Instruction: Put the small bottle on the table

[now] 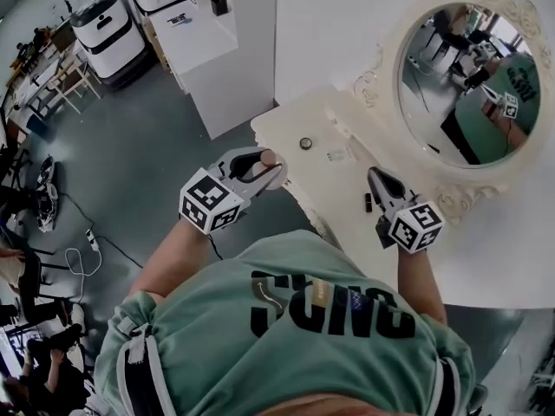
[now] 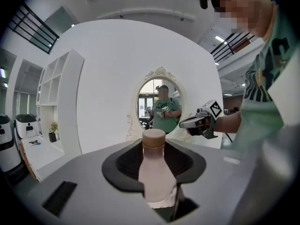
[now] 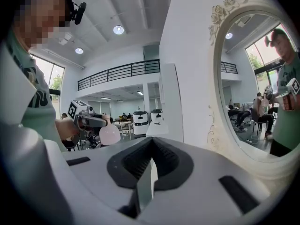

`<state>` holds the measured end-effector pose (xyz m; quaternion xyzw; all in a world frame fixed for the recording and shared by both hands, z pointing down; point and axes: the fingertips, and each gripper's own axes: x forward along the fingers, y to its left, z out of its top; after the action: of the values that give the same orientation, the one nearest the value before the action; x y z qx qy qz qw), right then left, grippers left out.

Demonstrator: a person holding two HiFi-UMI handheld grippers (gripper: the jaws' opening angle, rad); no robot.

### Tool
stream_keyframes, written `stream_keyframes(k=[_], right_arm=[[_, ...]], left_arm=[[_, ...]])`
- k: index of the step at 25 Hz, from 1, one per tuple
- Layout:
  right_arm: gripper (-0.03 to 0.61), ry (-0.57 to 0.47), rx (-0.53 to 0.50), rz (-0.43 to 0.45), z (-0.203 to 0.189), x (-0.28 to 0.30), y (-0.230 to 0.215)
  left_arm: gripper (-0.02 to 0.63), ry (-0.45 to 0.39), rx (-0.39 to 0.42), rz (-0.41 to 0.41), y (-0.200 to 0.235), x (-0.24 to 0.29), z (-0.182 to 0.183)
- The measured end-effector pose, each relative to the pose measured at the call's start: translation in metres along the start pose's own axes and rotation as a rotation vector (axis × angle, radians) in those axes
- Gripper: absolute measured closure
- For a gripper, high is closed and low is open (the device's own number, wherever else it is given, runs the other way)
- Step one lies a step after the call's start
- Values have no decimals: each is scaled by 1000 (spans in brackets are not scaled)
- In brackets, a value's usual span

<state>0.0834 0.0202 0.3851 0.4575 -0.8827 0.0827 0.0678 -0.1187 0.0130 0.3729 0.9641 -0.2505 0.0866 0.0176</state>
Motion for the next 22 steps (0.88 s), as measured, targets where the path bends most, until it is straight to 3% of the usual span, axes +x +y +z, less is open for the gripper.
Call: stream_keyframes(k=[10, 16, 22], right_arm=[[584, 15, 37, -127, 18, 88, -7], [584, 47, 45, -166, 11, 109, -15], [584, 74, 70, -173, 3, 115, -51]], left_arm=[[471, -2, 6, -136, 105, 8, 4], [471, 0, 5, -191, 132, 25, 1], [471, 9, -12, -207, 144, 63, 1]])
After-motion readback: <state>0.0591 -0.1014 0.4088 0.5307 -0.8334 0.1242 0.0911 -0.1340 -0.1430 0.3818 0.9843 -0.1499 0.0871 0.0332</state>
